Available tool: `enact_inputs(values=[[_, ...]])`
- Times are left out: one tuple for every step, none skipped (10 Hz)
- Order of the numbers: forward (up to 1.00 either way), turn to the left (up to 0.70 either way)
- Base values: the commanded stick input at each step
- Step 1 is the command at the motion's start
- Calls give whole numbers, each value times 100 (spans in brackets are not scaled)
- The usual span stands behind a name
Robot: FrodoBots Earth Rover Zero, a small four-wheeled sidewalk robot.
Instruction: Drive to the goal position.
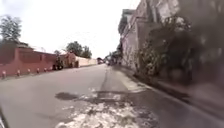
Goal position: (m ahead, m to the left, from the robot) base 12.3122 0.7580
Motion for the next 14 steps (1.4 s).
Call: enact_inputs(values=[[70, 1], [70, 1], [70, 1], [70, 1], [70, 1], [70, 1], [70, 1], [70, 1], [70, 1], [70, 1], [70, 1], [70, 1], [70, 1], [70, 1]])
